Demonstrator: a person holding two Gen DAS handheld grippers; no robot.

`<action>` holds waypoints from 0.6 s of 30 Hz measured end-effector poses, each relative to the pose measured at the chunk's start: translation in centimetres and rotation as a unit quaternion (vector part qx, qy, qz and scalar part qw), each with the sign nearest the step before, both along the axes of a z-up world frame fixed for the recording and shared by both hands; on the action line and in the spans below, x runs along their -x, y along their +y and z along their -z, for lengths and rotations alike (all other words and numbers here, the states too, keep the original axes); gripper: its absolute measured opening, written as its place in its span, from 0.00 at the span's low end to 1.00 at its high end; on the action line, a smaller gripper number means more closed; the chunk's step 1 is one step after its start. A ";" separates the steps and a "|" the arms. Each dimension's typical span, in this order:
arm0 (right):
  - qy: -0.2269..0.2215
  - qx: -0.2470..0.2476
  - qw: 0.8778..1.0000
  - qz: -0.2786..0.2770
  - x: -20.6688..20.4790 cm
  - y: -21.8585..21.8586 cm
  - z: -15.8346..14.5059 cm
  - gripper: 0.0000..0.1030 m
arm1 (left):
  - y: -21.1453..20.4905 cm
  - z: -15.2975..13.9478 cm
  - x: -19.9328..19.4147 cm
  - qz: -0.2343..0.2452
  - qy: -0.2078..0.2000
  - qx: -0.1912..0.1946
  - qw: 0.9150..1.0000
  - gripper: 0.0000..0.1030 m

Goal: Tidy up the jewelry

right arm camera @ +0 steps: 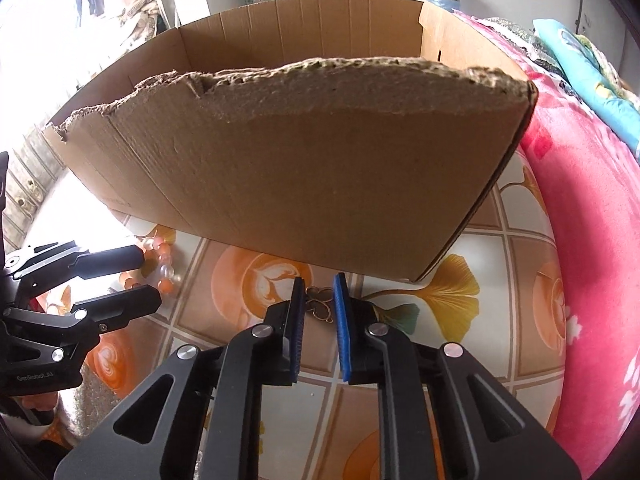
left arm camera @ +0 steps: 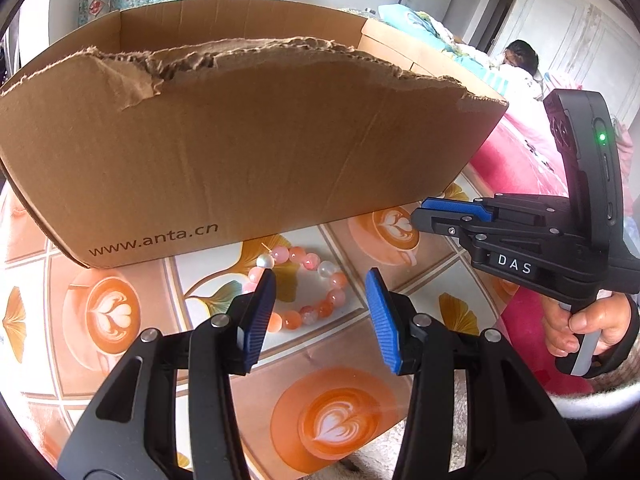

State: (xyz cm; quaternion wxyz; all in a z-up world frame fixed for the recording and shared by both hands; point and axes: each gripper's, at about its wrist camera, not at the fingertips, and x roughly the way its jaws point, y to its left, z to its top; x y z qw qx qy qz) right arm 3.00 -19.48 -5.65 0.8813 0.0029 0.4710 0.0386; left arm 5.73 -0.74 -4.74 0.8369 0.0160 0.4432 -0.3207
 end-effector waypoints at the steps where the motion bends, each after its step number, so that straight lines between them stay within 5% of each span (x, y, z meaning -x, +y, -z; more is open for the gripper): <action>1: 0.000 0.000 1.000 0.001 0.0 0.0 0.0 0.14 | 0.0 0.0 0.0 -0.001 0.000 0.001 1.000 0.43; 7: 0.007 -0.036 0.999 0.015 -0.4 -0.7 0.0 0.05 | 0.4 0.0 0.1 -0.002 0.000 0.002 1.000 0.43; 14: 0.021 -0.114 0.993 0.032 -0.4 -2.6 -0.1 0.05 | 0.6 -0.1 0.1 -0.004 0.000 0.002 1.000 0.43; 18: 0.012 -0.107 0.993 0.053 -0.1 -3.8 -0.7 0.05 | 0.8 -0.1 0.1 -0.007 0.000 0.003 1.000 0.43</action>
